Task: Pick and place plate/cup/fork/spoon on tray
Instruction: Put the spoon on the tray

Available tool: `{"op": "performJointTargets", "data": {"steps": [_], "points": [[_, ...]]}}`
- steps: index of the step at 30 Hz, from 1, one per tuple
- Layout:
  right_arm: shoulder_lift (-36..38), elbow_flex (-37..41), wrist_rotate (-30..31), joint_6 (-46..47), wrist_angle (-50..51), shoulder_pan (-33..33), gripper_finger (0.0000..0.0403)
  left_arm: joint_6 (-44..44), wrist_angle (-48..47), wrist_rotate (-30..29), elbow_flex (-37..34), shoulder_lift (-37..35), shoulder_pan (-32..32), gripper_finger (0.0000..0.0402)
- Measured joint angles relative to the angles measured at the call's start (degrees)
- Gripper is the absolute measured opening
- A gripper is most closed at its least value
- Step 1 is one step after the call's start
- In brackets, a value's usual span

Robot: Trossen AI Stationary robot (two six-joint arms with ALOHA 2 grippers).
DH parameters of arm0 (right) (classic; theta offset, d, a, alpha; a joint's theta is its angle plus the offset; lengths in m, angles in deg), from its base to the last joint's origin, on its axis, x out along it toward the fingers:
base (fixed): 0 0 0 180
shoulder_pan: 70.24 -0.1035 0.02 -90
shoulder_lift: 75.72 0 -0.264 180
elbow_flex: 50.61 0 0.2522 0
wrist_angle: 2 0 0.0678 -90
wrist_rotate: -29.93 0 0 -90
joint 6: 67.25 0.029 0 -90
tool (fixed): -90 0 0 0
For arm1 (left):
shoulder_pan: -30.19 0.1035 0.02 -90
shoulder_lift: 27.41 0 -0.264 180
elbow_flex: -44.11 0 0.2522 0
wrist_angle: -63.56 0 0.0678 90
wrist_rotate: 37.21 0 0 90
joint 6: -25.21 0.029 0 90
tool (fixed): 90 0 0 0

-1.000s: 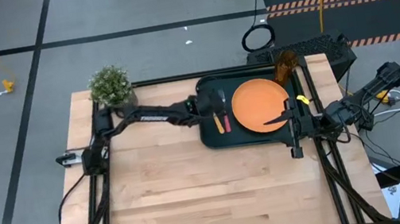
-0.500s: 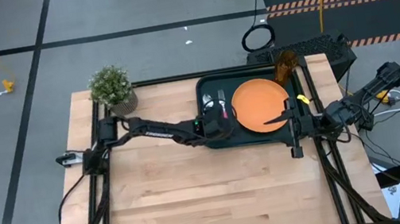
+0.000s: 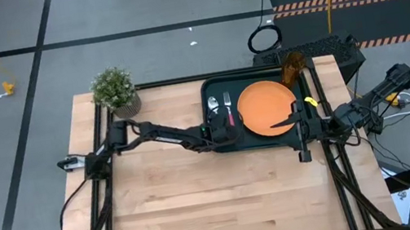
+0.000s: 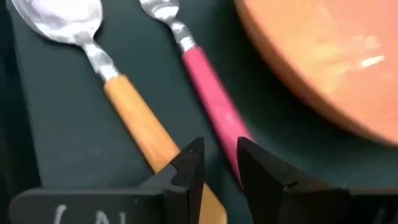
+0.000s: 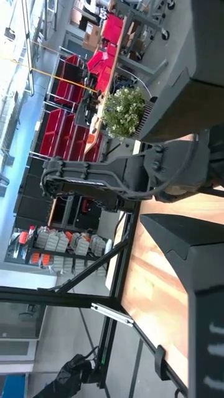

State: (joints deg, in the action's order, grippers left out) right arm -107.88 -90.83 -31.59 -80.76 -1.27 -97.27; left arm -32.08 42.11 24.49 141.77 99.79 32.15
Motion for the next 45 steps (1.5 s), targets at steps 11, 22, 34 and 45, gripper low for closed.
{"op": "performJointTargets", "data": {"steps": [11, 22, 34, 45], "points": [[0.0, 0.0, 0.0, 0.0, 0.0, 0.0, 0.0192, 0.1, -1.1, -0.1, 0.0, 0.1, -0.1, 0.0099], [0.0, 0.0, 0.0, -0.5, 0.1, 0.0, 0.0192, -0.5, -1.8, 0.1, 0.0, 0.0, -0.1, 0.0099], [0.0, 0.0, 0.0, -0.7, 0.9, 0.0, 0.0192, -1.7, -7.0, 0.0, -0.1, -2.3, -0.4, 0.0099], [0.0, 0.0, 0.0, -0.7, 0.9, 0.0, 0.0192, -2.4, -9.3, -1.4, -0.1, -2.5, -0.4, 0.0099]]}}
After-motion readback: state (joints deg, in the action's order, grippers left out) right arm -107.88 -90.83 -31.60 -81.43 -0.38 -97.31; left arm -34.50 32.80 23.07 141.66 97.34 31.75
